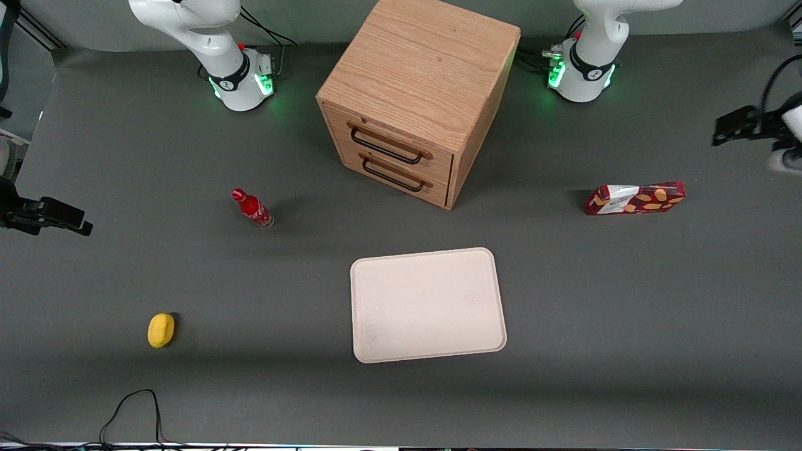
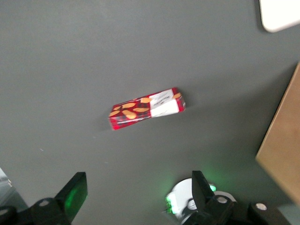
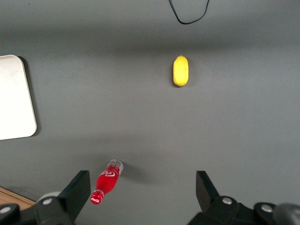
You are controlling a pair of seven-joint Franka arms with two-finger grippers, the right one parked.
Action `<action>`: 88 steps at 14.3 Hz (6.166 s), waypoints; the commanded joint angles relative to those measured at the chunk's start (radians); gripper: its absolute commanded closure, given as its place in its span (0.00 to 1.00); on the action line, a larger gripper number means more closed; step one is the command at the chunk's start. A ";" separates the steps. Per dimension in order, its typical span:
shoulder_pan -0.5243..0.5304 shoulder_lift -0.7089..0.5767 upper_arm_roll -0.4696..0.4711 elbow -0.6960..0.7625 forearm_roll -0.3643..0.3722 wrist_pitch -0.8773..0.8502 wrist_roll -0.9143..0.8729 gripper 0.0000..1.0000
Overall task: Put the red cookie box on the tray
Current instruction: 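Move the open left gripper above the red-and-white cookie box, then lower the left gripper and close it on the cookie box's end, then lift the cookie box upright with the left gripper, then carry the held cookie box over the white tray with the left gripper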
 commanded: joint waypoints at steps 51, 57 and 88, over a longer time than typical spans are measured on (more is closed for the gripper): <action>0.059 0.064 0.036 -1.083 -0.029 1.354 1.185 1.00; 0.059 0.008 0.035 -1.054 -0.029 1.269 1.188 1.00; -0.206 0.662 -0.421 0.583 0.025 0.187 -0.587 1.00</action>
